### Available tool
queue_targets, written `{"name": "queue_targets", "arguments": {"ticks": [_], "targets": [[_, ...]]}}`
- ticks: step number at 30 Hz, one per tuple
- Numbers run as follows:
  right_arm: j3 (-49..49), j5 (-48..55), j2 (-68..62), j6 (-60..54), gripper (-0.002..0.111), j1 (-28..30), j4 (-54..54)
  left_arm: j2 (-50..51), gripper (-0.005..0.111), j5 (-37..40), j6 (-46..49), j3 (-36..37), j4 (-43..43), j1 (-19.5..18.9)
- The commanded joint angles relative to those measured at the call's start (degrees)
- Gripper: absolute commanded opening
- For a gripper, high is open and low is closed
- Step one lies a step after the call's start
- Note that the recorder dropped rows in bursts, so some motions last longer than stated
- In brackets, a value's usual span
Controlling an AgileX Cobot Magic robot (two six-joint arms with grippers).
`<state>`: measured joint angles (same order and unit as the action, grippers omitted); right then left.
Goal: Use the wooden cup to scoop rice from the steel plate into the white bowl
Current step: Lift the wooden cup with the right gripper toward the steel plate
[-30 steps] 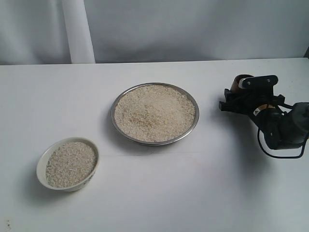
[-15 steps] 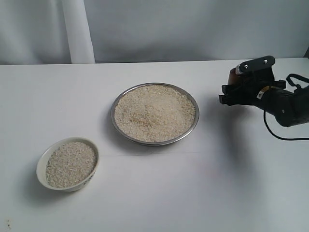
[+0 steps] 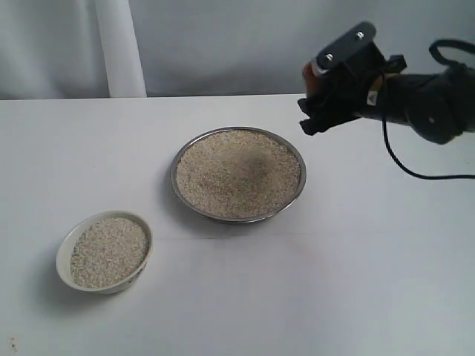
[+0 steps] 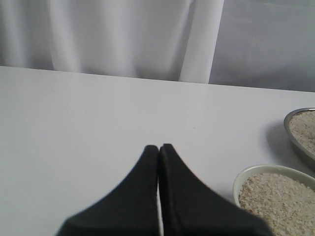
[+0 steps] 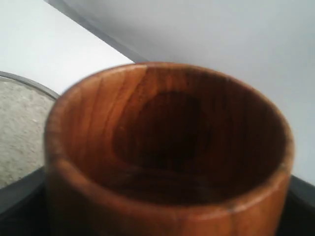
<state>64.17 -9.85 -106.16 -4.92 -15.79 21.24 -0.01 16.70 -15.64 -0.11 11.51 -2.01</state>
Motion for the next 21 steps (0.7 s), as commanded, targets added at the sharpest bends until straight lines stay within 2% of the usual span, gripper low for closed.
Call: {"name": "queue_targets", "arguments": {"ticks": [1, 5, 12, 21], "targets": [[10.27, 19.64, 1.98, -5.04, 0.0, -5.57, 0.69, 0.01, 0.0, -0.38, -0.23, 0.11, -0.28, 0.27], [20.13, 32.67, 1.63, -10.48, 0.0, -9.85, 1.66, 0.01, 0.0, -0.38, -0.23, 0.11, -0.28, 0.27], [30.41, 48.84, -0.58, -12.02, 0.0, -13.85, 13.34, 0.01, 0.0, -0.38, -0.23, 0.11, -0.28, 0.27], [37.68, 61.12, -8.68, -23.41, 0.0, -18.12, 23.65, 0.01, 0.0, -0.38, -0.23, 0.11, -0.28, 0.27]]}}
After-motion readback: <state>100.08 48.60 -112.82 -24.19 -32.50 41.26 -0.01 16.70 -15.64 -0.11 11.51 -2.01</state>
